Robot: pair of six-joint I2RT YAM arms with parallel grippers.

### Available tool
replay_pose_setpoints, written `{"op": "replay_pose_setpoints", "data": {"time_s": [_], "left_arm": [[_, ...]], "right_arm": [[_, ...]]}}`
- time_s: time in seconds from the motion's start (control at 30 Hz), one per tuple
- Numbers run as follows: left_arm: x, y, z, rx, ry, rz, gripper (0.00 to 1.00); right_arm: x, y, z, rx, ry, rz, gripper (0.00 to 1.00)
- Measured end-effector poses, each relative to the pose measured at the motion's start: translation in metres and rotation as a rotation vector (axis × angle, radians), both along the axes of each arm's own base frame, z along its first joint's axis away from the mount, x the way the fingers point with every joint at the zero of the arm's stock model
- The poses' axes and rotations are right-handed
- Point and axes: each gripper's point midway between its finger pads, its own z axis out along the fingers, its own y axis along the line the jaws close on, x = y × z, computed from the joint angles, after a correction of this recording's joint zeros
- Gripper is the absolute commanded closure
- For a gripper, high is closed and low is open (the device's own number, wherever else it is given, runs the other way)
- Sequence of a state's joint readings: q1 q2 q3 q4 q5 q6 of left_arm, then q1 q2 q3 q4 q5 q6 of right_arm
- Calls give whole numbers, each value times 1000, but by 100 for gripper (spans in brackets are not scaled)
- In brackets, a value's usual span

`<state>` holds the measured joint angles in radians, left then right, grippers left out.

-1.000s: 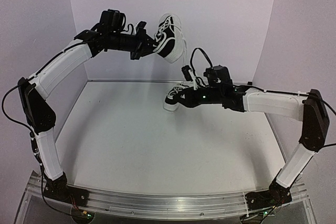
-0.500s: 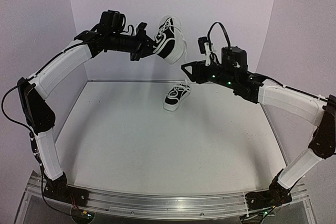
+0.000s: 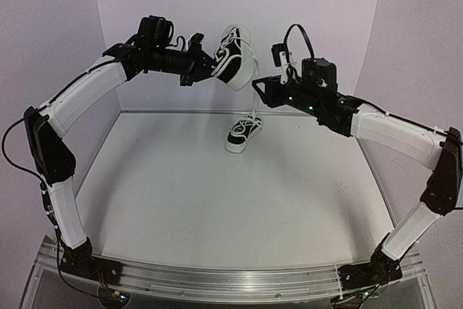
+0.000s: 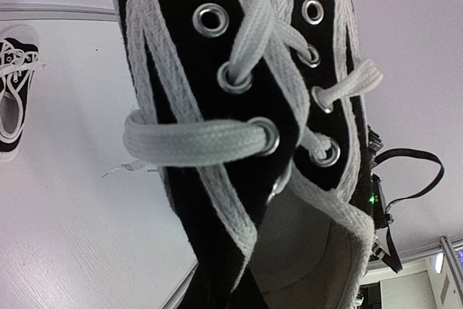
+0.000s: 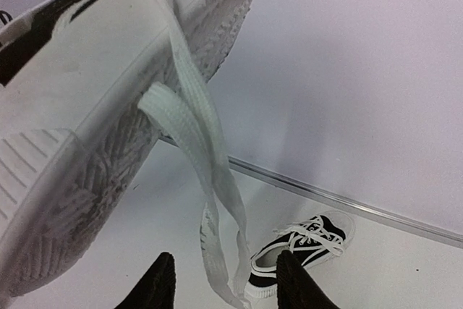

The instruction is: Tie the shoes

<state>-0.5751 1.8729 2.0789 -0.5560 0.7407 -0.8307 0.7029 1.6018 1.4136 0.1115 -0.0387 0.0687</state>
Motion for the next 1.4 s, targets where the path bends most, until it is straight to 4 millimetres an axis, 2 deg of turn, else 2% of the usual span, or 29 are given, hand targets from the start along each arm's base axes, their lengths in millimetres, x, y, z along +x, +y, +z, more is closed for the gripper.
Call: {"op": "replay_pose_setpoints", "data": {"time_s": [0.13, 0.2, 0.47, 0.67, 0.8, 0.83, 0.87, 0.97, 1.03, 1.13, 1.23, 1.4], "left_arm": [[0, 0, 0, -1, 0, -1, 100], [0, 0, 1, -3, 1, 0, 100], [5, -2, 9, -33, -31, 13, 100], [12, -2, 11, -44, -39, 45, 100], [16, -2, 19, -69, -48, 64, 100], [17, -2, 21, -78, -54, 68, 100], [18, -1, 24, -87, -58, 71, 100], [21, 1, 29, -104, -67, 77, 100], [23, 3, 30, -106, -71, 79, 100], [25, 8, 28, -99, -77, 73, 100], [25, 15, 20, -68, -76, 57, 100], [19, 27, 6, -34, -44, 22, 100]], "right_arm": [[5, 5, -15, -20, 22, 2, 94], [6, 6, -20, -25, 33, 5, 100], [0, 14, -28, 7, 71, 54, 100], [-12, 21, -63, 50, 169, 106, 100], [-28, 35, -82, 71, 232, 161, 99], [-33, 41, -84, 76, 242, 179, 98], [-38, 47, -86, 82, 250, 199, 89], [-49, 61, -88, 100, 267, 246, 54], [-52, 65, -88, 109, 274, 257, 43], [-50, 63, -86, 115, 270, 245, 35], [-47, 51, -80, 107, 258, 214, 32], [-37, 16, -47, 123, 184, 139, 26]]}}
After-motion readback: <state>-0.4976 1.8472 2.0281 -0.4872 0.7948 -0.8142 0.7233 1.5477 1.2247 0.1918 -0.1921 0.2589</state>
